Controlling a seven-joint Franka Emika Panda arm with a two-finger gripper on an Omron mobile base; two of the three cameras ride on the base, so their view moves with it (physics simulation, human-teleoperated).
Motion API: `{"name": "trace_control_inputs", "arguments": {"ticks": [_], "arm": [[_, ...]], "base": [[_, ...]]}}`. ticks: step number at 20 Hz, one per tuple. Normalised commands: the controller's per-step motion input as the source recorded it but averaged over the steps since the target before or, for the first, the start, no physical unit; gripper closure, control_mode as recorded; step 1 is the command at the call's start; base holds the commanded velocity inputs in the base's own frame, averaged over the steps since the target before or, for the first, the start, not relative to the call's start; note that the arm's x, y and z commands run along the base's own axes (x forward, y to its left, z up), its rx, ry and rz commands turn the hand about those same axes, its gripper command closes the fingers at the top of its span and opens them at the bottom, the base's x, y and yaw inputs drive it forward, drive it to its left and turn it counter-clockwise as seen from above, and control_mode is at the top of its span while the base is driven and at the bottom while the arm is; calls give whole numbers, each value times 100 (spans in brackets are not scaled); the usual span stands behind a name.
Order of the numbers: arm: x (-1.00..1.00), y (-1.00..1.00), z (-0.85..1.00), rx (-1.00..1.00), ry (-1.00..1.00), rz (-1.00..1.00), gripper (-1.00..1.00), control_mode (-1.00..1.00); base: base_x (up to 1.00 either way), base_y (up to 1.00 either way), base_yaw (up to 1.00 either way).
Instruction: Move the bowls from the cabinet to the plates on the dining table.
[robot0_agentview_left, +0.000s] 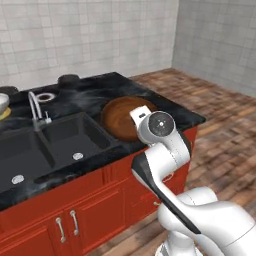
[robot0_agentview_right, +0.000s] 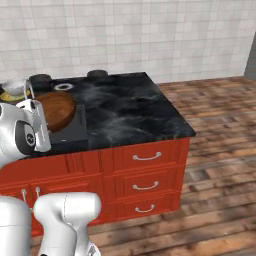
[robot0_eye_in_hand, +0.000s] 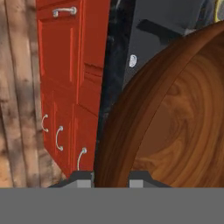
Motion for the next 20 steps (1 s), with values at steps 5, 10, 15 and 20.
{"name": "trace_control_inputs", "arguments": {"ticks": [5,10,15,20], "arm": [[0,0,0,0,0,0,100,100],[0,0,0,0,0,0,100,100],[0,0,0,0,0,0,100,100],[0,0,0,0,0,0,100,100]], "base": [[40,-92,-1],[48,-100,0],[42,-100,0],[45,-100,0]]}}
